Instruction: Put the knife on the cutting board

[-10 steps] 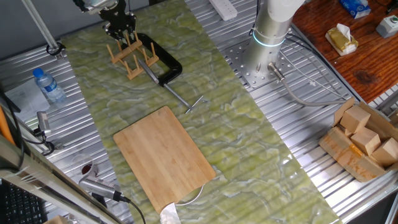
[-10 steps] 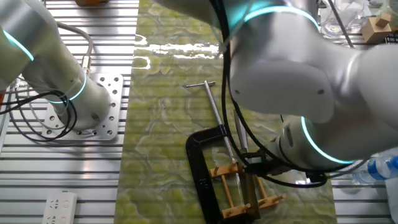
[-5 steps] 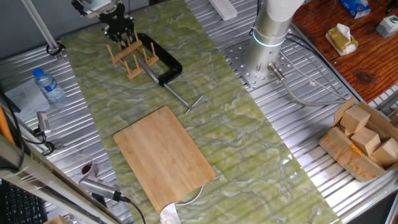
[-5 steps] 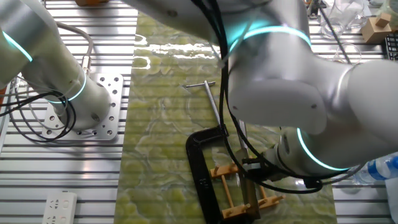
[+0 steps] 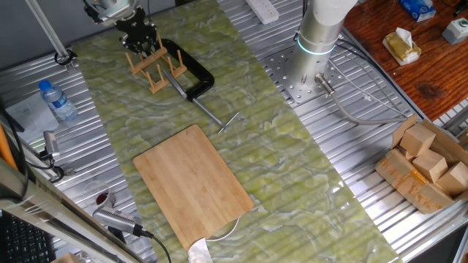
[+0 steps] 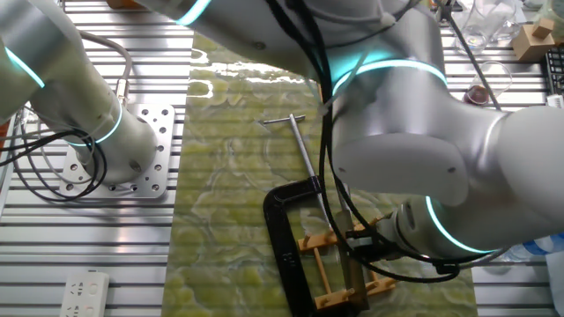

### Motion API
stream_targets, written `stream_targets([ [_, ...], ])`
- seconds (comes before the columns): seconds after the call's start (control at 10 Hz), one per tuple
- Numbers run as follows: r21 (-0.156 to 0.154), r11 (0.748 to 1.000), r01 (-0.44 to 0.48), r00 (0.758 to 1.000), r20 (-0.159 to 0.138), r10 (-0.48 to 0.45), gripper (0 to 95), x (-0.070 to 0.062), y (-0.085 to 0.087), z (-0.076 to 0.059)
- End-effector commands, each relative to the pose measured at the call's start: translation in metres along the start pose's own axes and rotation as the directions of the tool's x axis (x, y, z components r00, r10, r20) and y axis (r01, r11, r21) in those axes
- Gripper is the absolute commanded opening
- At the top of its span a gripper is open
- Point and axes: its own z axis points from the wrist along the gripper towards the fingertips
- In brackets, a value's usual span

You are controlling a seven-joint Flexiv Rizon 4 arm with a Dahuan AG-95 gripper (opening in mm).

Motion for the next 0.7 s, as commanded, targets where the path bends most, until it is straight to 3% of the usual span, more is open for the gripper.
stream_targets([
  [0.1,0.003,1.0,0.002,1.0,0.0,-0.002,19.0,0.0,0.003,0.003],
  [0.7,0.008,1.0,0.017,1.0,0.024,-0.017,19.0,0.001,0.005,0.019],
])
